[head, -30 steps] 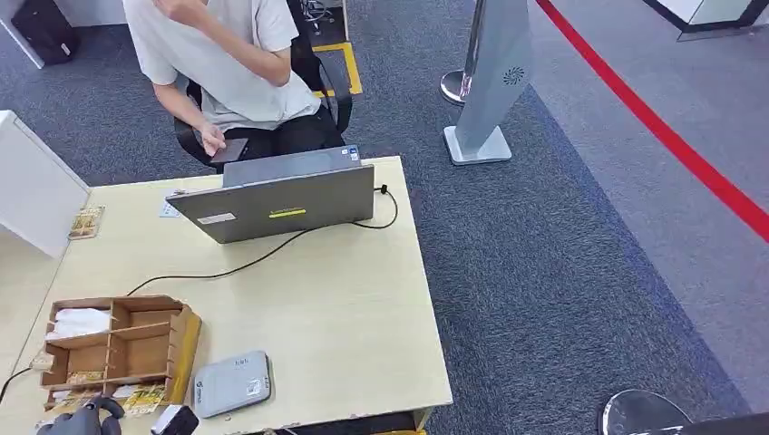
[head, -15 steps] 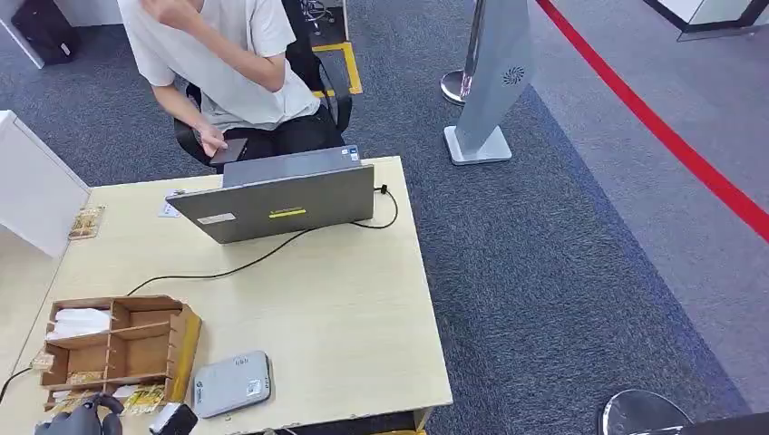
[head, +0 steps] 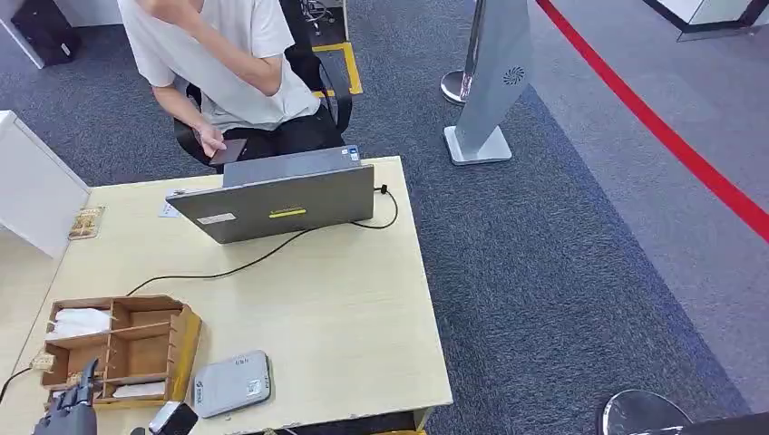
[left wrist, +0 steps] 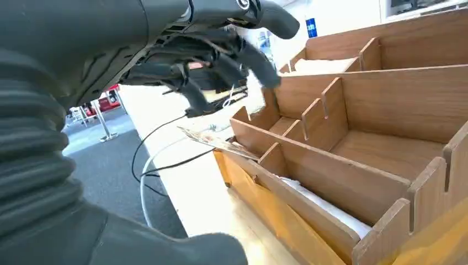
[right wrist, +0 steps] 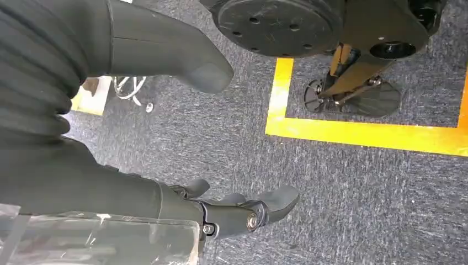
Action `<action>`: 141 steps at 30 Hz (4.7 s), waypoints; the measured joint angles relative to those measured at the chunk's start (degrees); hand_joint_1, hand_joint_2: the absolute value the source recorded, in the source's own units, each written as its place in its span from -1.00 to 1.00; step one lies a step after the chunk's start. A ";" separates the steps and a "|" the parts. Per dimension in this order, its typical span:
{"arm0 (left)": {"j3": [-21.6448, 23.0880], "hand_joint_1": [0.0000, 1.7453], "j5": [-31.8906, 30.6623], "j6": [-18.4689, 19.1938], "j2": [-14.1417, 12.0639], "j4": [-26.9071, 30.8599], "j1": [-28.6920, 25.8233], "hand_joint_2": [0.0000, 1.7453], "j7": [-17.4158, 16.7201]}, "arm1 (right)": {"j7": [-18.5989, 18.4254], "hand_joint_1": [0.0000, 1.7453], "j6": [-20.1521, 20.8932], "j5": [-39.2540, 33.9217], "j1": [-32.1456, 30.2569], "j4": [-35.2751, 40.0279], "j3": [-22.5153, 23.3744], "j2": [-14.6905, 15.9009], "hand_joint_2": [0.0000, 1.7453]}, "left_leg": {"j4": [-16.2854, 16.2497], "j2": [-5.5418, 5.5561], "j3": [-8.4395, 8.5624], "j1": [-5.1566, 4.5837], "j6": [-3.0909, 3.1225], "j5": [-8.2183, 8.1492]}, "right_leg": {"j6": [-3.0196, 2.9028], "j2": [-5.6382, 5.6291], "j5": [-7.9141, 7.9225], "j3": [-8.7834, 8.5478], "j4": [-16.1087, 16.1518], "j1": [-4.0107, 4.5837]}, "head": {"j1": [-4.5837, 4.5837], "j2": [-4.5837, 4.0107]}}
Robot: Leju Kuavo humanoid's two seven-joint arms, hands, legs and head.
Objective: Pass the card to the sensor for recognition and then transmit it.
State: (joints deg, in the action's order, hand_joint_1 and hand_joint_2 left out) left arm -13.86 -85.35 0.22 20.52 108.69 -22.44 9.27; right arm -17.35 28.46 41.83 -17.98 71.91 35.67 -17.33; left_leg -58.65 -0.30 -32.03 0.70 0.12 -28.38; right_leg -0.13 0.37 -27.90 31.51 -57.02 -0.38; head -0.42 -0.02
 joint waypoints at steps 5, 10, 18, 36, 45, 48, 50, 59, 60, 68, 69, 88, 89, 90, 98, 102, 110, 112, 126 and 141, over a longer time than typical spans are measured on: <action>0.02 -1.00 0.15 -0.15 0.00 0.00 0.06 1.00 0.00 | 0.04 -1.00 0.00 0.00 0.00 0.00 0.00 0.00 1.00 | 0.00 0.00 0.00 0.00 0.00 0.00 | 0.00 0.00 0.00 0.00 0.00 0.00 | 0.00 0.00; 0.00 -1.00 0.33 -0.15 0.00 0.00 0.29 1.00 -0.02 | 0.04 -1.00 -0.02 0.00 0.00 0.00 0.00 -0.02 1.00 | 0.00 0.00 -0.01 0.00 0.00 0.00 | 0.00 0.00 0.00 0.00 0.00 0.00 | 0.00 0.00; -1.38 -1.00 -0.13 1.03 0.00 2.06 -0.01 1.00 -3.17 | -0.50 -1.00 -0.20 -0.39 -0.14 0.04 -0.28 -0.02 1.00 | 0.00 0.00 -0.01 0.00 0.00 0.00 | 0.00 0.00 0.00 -0.01 0.00 0.00 | 0.00 0.00; -9.47 -1.00 0.50 2.78 0.00 5.40 -0.06 1.00 -6.88 | 0.04 -1.00 0.35 0.39 -0.12 0.13 -0.37 -0.02 1.00 | 0.00 0.00 -0.01 0.00 0.00 0.00 | 0.00 0.00 0.00 -0.01 0.00 0.00 | 0.00 0.00; -14.01 -1.00 -1.03 -5.74 0.00 2.26 3.22 1.00 -4.68 | 3.80 -1.00 1.66 5.70 0.65 -0.72 -0.28 -0.02 1.00 | 0.00 0.00 0.00 0.01 0.00 0.00 | 0.00 0.00 0.00 0.00 0.00 0.00 | 0.00 0.00; -15.47 -1.00 -2.18 -8.72 0.00 -0.50 5.06 1.00 -3.22 | 5.31 -1.00 2.16 7.60 1.06 -1.46 -0.17 -0.02 1.00 | 0.00 0.01 0.01 0.01 0.00 0.00 | 0.00 0.00 0.00 -0.02 0.00 0.00 | 0.00 0.00; -16.19 -1.00 -2.60 -9.53 0.00 -2.14 5.96 1.00 -2.88 | 5.81 -1.00 2.40 8.44 1.20 -1.92 0.06 -0.02 1.00 | 0.00 0.01 0.01 0.01 0.00 0.01 | 0.00 0.00 0.00 -0.03 0.00 0.00 | 0.00 0.00; -17.09 -1.00 -4.33 -9.84 0.00 -6.36 8.17 1.00 -2.58 | 6.25 -1.00 3.21 9.31 1.36 -2.86 0.52 -0.02 1.00 | 0.00 0.00 0.00 0.00 0.00 0.00 | 0.00 0.00 0.00 -0.02 0.00 0.00 | 0.00 0.00; -17.09 -1.00 -4.42 -9.75 -0.02 -6.69 8.26 1.00 -2.58 | 6.27 -1.00 3.34 9.36 1.37 -2.89 0.57 -0.02 1.00 | 0.00 0.00 0.00 0.00 0.00 0.00 | 0.00 0.00 0.00 -0.02 0.00 0.00 | 0.02 0.00; -15.48 -1.00 -4.48 -9.40 -0.48 -8.83 8.47 1.00 -4.28 | 6.38 -1.00 3.65 9.94 1.43 -3.10 0.63 -0.02 1.00 | 0.00 0.01 0.00 0.00 0.00 0.00 | 0.00 0.01 0.00 -0.02 0.00 0.00 | 0.00 0.00; -15.02 -1.00 -4.48 -9.38 -0.59 -9.00 8.50 1.00 -4.48 | 6.38 -1.00 3.72 9.94 1.44 -3.10 0.63 -0.02 1.00 | 0.00 0.01 0.00 0.00 0.00 0.00 | 0.00 0.01 0.00 -0.02 0.00 0.00 | 0.02 0.00; -5.64 -1.00 -4.50 -10.93 -3.74 -10.99 10.46 1.00 -5.07 | 6.91 -1.00 4.52 11.19 1.69 -3.63 0.63 -0.02 1.00 | 0.00 0.01 0.00 0.00 0.00 0.00 | 0.00 0.01 0.01 -0.03 0.00 0.00 | 0.00 0.00; -5.20 -1.00 -4.50 -10.88 -3.89 -10.99 10.55 1.00 -5.36 | 6.91 -1.00 4.52 11.19 1.69 -3.63 0.63 -0.02 1.00 | 0.00 0.01 0.00 0.00 0.00 0.00 | 0.00 0.01 0.01 -0.04 0.00 0.00 | 0.00 0.00; -4.81 -1.00 -4.50 -10.86 -4.02 -10.99 10.58 1.00 -5.66 | 6.91 -1.00 4.52 11.19 1.69 -3.65 0.63 -0.02 1.00 | 0.00 0.00 0.00 0.00 0.00 0.00 | 0.00 0.01 0.01 -0.03 0.00 0.00 | 0.02 0.00; -3.72 -1.00 -4.31 -10.71 -4.79 -10.99 10.55 1.00 -6.27 | 6.91 -1.00 4.50 11.19 1.68 -3.72 0.63 -0.02 1.00 | 0.00 0.01 0.00 0.00 0.00 0.00 | 0.00 0.00 0.00 -0.02 0.00 0.00 | 0.02 0.00; -3.74 -1.00 -4.11 -10.07 -4.81 -10.99 10.44 1.00 -6.29 | 6.78 -1.00 4.42 11.10 1.68 -3.69 0.63 -0.02 1.00 | 0.00 0.01 -0.01 0.00 0.00 0.00 | 0.00 0.01 0.00 -0.03 0.00 0.00 | 0.02 0.00; -3.76 -1.00 -2.73 -8.02 -4.39 -10.97 9.13 1.00 -5.29 | 5.66 -1.00 3.96 9.48 1.63 -3.63 0.63 -0.02 1.00 | 0.00 0.01 -0.01 0.00 0.00 0.00 | 0.00 0.01 0.00 -0.03 0.00 0.00 | 0.00 0.00; -3.89 -1.00 -2.58 -7.85 -4.11 -10.91 8.79 1.00 -4.81 | 5.49 -1.00 3.93 8.98 1.62 -3.52 0.63 -0.02 1.00 | 0.00 0.01 -0.01 0.00 0.00 0.00 | 0.00 0.01 0.00 -0.02 0.00 0.00 | 0.00 0.00; -5.81 1.00 -2.06 -7.50 -3.08 -10.45 8.23 1.00 -4.28 | 5.07 -1.00 3.72 8.94 1.60 -3.32 0.63 -0.02 1.00 | 0.00 0.01 -0.01 0.00 0.00 0.00 | 0.00 0.01 0.00 -0.03 0.00 0.00 | 0.00 0.00; -7.13 1.00 -0.17 -5.40 -2.54 -9.44 8.50 1.00 -1.55 | 5.18 -1.00 3.63 8.92 1.59 -3.34 0.63 -0.02 1.00 | 0.00 0.01 0.00 -0.01 0.00 0.00 | 0.00 0.01 0.00 -0.03 0.00 0.00 | 0.00 0.00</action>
State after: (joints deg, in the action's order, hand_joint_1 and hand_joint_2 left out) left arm -20.98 -85.53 -5.18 17.99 99.25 -13.94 7.72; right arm -12.17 32.09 50.75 -16.39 68.57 36.30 -17.35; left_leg -58.65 -0.30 -32.03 0.70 0.12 -28.38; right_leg -0.13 0.38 -27.89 31.48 -57.02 -0.38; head -0.42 -0.02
